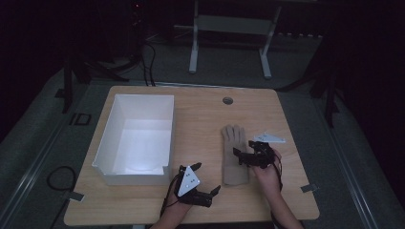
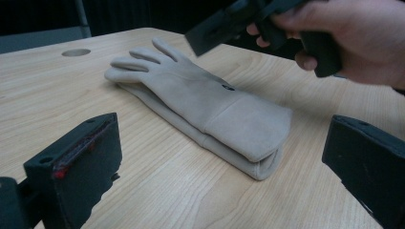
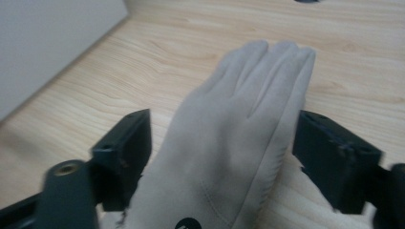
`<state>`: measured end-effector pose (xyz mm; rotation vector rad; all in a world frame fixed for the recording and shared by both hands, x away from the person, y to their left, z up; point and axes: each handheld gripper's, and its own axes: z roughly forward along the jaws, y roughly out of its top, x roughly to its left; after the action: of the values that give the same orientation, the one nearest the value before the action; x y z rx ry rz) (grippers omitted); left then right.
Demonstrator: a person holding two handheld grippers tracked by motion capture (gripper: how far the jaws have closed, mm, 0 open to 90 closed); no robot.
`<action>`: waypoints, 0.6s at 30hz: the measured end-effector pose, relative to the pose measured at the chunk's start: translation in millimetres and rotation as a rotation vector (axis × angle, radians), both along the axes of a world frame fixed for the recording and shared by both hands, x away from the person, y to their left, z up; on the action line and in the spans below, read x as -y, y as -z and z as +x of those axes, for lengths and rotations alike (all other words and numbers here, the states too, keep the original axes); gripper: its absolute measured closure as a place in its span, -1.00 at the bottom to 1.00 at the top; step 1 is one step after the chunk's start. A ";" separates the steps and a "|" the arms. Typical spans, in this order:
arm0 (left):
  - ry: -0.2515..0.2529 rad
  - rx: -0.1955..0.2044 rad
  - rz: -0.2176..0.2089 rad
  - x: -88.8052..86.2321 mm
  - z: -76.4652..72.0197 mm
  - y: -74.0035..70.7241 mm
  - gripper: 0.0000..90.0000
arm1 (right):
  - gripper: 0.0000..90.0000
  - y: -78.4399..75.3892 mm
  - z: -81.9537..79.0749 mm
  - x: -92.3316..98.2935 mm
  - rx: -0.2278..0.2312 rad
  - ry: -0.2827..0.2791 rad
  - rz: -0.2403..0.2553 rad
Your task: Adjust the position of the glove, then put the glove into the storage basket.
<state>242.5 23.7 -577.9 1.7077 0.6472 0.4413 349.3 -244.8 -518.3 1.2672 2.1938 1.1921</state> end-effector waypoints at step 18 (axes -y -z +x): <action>0.115 -0.103 0.056 11.0 14.8 -9.9 -0.90 | -0.77 -14.1 0.1 43.0 -0.013 -0.079 -0.049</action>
<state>257.3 12.7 -568.0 1.8198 0.6114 0.2940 349.4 -287.8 -504.2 1.1819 2.2873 1.1545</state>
